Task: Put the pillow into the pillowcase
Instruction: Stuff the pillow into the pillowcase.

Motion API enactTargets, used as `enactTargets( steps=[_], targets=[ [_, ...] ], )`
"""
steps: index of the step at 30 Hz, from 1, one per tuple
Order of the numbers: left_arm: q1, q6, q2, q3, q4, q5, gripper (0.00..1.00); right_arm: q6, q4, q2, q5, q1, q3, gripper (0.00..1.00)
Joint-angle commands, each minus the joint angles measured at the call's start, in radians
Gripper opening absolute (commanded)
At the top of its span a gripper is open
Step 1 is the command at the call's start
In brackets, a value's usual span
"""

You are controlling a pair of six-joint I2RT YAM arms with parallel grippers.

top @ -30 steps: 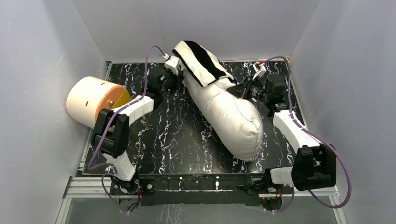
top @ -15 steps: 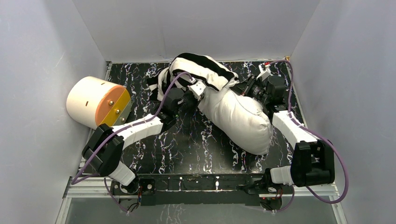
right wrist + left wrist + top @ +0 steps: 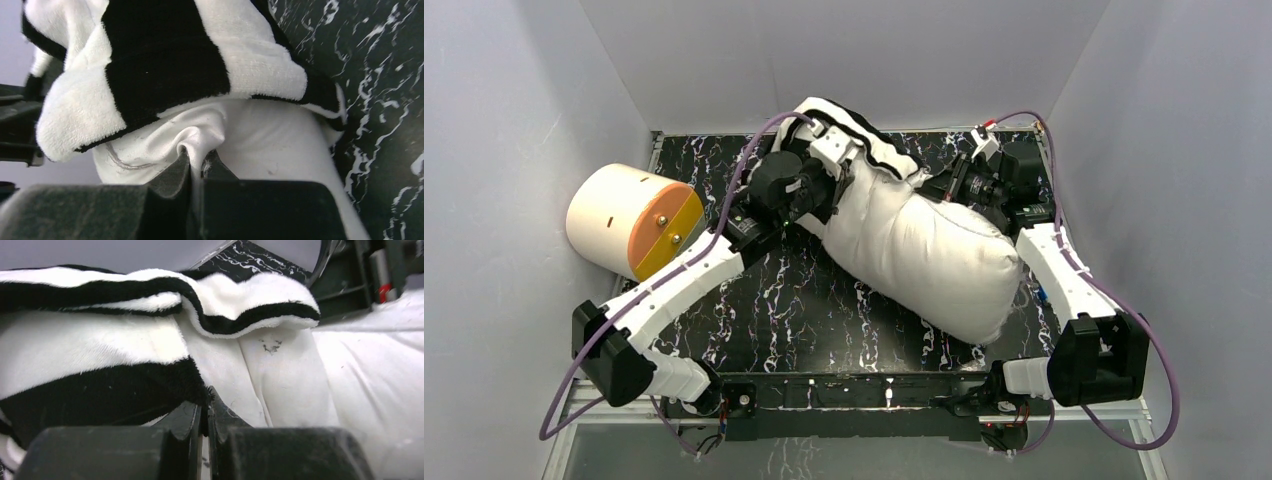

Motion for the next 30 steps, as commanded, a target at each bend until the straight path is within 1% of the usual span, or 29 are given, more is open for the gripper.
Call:
enactTargets(
  steps=[1,3,4,5,8,9,11,13,17,19,20,22,27,29,30],
  targets=[
    [-0.052,-0.073,-0.045,0.18,-0.059,0.07,0.0,0.076,-0.001,0.015,-0.083,0.012,0.059,0.02],
    [-0.051,-0.063,0.007,0.224,-0.128,0.058,0.0,0.093,-0.001,0.036,-0.105,0.013,0.076,0.05],
    [-0.049,-0.051,0.038,0.247,-0.174,0.047,0.0,0.094,0.002,0.044,-0.103,0.013,0.08,0.08],
    [-0.043,-0.042,0.074,0.264,-0.199,0.042,0.0,0.08,0.0,0.052,-0.083,0.013,0.081,0.13],
    [-0.004,-0.065,0.159,0.28,-0.237,0.071,0.0,-0.034,-0.113,0.101,0.017,0.011,0.088,0.32],
    [0.026,-0.08,0.178,0.273,-0.236,0.088,0.0,-0.078,-0.156,0.124,0.082,0.006,0.099,0.4],
    [0.065,-0.129,0.204,0.252,-0.231,0.135,0.0,-0.154,-0.228,0.156,0.125,-0.026,0.121,0.48],
    [0.092,-0.15,0.21,0.223,-0.211,0.168,0.0,-0.195,-0.263,0.152,0.167,-0.058,0.164,0.6],
    [0.142,-0.174,0.225,0.196,-0.157,0.225,0.0,-0.244,-0.321,0.133,0.261,-0.077,0.282,0.7],
    [0.156,-0.176,0.248,0.201,-0.123,0.262,0.0,-0.245,-0.318,0.146,0.244,-0.077,0.322,0.76],
    [0.159,-0.176,0.263,0.209,-0.108,0.274,0.0,-0.243,-0.312,0.154,0.224,-0.077,0.334,0.78],
    [0.163,-0.177,0.298,0.239,-0.078,0.285,0.0,-0.242,-0.282,0.171,0.182,-0.078,0.344,0.79],
    [0.166,-0.196,0.396,0.346,-0.034,0.318,0.0,-0.327,-0.1,0.217,0.003,-0.077,0.31,0.77],
    [0.166,-0.21,0.431,0.37,-0.011,0.332,0.0,-0.373,-0.077,0.259,-0.021,-0.077,0.312,0.77],
    [0.166,-0.217,0.446,0.38,0.0,0.34,0.0,-0.386,-0.066,0.28,0.003,-0.077,0.317,0.76]
  ],
)
